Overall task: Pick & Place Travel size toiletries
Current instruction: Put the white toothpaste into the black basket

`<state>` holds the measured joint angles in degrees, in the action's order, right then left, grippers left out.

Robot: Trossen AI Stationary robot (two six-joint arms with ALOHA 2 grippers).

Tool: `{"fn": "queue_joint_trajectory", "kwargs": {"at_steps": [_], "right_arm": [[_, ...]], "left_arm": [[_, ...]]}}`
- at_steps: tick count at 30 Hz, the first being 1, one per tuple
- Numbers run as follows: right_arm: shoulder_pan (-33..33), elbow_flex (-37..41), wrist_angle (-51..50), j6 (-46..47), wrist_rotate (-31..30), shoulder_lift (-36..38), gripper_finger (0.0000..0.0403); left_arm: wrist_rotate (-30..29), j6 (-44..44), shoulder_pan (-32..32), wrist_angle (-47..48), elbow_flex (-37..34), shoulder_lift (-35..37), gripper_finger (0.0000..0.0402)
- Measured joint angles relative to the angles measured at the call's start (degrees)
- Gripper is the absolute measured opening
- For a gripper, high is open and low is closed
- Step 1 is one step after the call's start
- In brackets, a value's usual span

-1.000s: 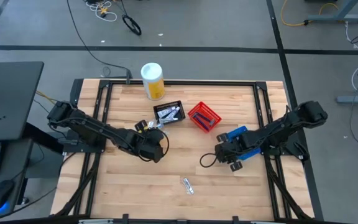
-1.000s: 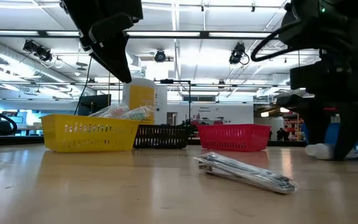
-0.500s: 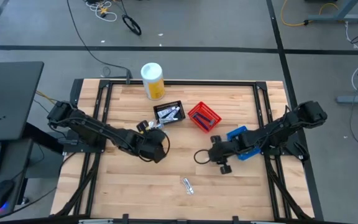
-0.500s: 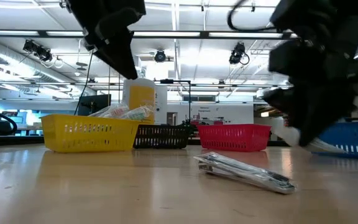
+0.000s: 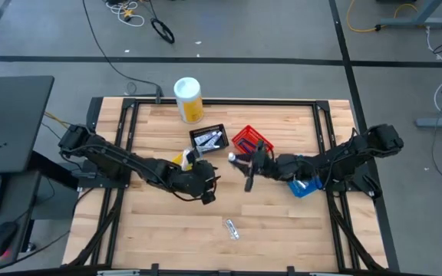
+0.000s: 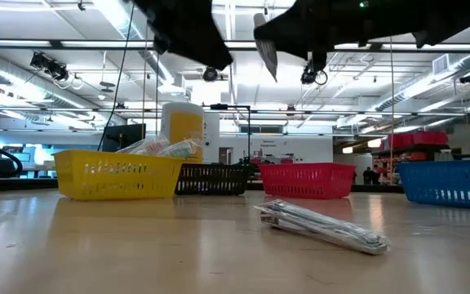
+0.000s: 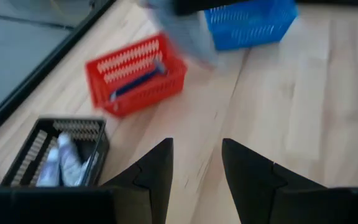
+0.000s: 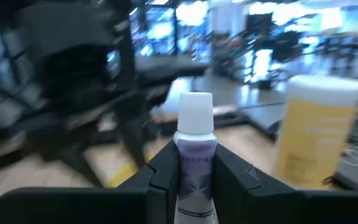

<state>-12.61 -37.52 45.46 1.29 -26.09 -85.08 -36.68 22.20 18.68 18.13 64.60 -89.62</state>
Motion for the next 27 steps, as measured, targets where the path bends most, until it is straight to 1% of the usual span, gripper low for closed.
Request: {"fn": "queue_joint_trajectory", "kwargs": {"at_steps": [3,6,9,11,12,14,16,18,20,27], "right_arm": [[0.70,0.00,3.31,1.59,-4.46,0.00,0.0078],[1.14,0.00,3.75,3.67,-9.37,0.00,0.0078],[1.41,0.00,3.49,3.84,-11.92,0.00,0.0078],[1.63,0.00,3.48,3.82,-11.84,0.00,0.0078],[1.67,-0.01,3.48,3.86,-11.81,0.00,0.0078],[1.71,0.00,4.10,3.86,-11.82,0.00,0.0078],[1.79,-0.01,4.00,3.36,-12.04,-0.04,0.0078],[1.89,0.00,3.74,1.92,-10.93,-0.11,0.0078],[1.89,0.11,3.66,1.22,-10.83,-0.11,0.0078],[2.23,0.11,2.80,-0.29,-9.84,-0.11,0.0078]], "left_arm": [[-0.11,-1.13,-0.77,-4.76,0.00,-0.04,0.0150],[0.08,-3.41,-2.09,-8.64,-0.02,-0.74,0.0162],[-0.64,-4.83,-4.13,-13.60,0.08,-2.49,0.0180],[-2.49,-4.71,-5.82,-15.47,-0.05,-3.85,0.0192],[-2.75,-4.48,-6.72,-17.33,0.12,-4.71,0.0197],[-2.04,-4.29,-8.40,-17.94,-0.07,-5.89,0.0204],[1.76,-5.00,-9.95,-21.48,0.02,-7.54,0.0209],[6.20,-6.32,-10.88,-22.52,-0.03,-8.26,0.0210],[7.97,-6.47,-11.32,-23.09,0.04,-8.67,0.0209],[7.15,-8.13,-11.28,-23.21,0.00,-8.90,0.0204]]}}
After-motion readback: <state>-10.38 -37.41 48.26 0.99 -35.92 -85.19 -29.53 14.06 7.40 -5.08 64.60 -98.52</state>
